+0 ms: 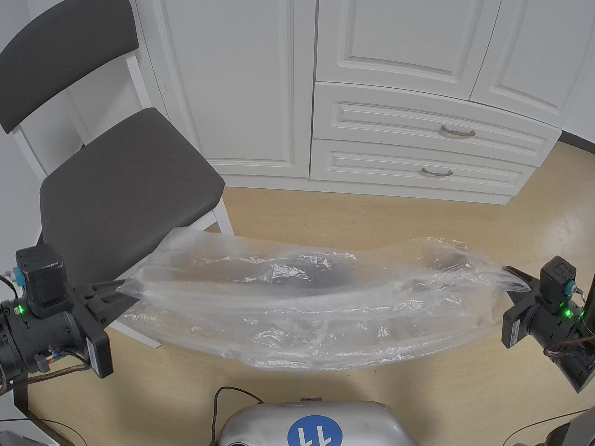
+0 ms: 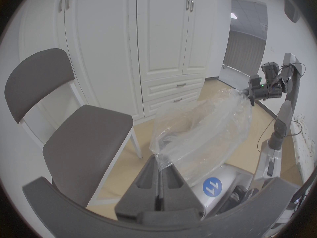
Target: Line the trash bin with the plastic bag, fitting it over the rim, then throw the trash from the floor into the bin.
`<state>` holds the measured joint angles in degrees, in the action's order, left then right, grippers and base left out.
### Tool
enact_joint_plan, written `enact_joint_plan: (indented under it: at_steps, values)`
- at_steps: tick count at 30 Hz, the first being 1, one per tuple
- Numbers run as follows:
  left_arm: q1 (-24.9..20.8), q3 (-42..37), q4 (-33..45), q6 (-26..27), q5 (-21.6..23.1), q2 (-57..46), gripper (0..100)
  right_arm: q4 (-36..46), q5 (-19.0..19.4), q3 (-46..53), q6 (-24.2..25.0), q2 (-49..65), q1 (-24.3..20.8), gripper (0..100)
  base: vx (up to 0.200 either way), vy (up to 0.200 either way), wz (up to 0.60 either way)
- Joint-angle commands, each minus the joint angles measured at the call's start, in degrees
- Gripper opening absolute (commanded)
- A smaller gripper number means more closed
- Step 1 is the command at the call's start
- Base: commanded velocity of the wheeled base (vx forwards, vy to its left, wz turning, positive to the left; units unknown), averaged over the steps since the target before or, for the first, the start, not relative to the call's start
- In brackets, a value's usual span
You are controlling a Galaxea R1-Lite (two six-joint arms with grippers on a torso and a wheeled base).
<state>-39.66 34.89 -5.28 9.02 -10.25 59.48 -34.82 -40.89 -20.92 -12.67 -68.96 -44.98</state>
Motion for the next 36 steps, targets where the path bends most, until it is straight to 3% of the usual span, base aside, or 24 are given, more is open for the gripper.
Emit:
enact_joint_plan:
  at_steps: [1,6,15,16,22,25,26,28,33,36]
  values:
    - [-0.25,-2.46,-4.92,0.03,-0.03,2.48,0,-0.52,0.55,0.0,0.19,-0.65,-0.54,0,0.0,0.0,0.0]
    - [-1.13,-3.69,-9.4,0.03,0.32,3.19,0,-5.88,3.09,1.76,0.1,-2.84,-2.48,0,0.0,0.0,0.0]
    - [-5.43,-7.2,-20.12,-0.32,0.67,5.74,0,-14.23,3.27,2.46,-0.17,-5.74,-2.57,0,0.0,0.0,0.0]
    - [-5.78,-7.82,-23.81,-0.41,1.64,7.14,0,-14.49,3.27,2.46,-0.17,-5.66,-2.57,0,0.0,0.0,0.0]
    - [-7.1,-9.14,-29.0,-1.11,5.68,7.41,0,-15.11,3.45,2.11,-0.08,-5.04,-2.74,0,0.0,0.0,0.0]
    - [-7.28,-7.56,-30.49,-2.87,8.67,7.32,0,-16.51,6.79,0.97,-0.69,-5.66,-3.18,0,0.0,0.0,0.0]
    - [-7.72,-5.01,-29.79,-3.66,10.43,7.85,0,-16.34,10.65,-0.44,-2.45,-5.74,-3.27,0,0.0,0.0,0.0]
    - [-8.24,-2.55,-28.82,-3.75,11.92,8.81,0,-15.98,14.08,-1.58,-4.65,-6.01,-3.18,0,0.0,0.0,0.0]
    - [-11.23,0.0,-27.07,-3.75,12.63,11.36,0,-16.51,16.81,-2.2,-5.18,-7.15,-3.27,0,0.0,0.0,0.0]
    - [-13.08,-0.44,-27.07,-3.84,12.63,11.89,0,-16.78,18.3,-1.76,-2.54,-6.89,-3.44,0,0.0,0.0,0.0]
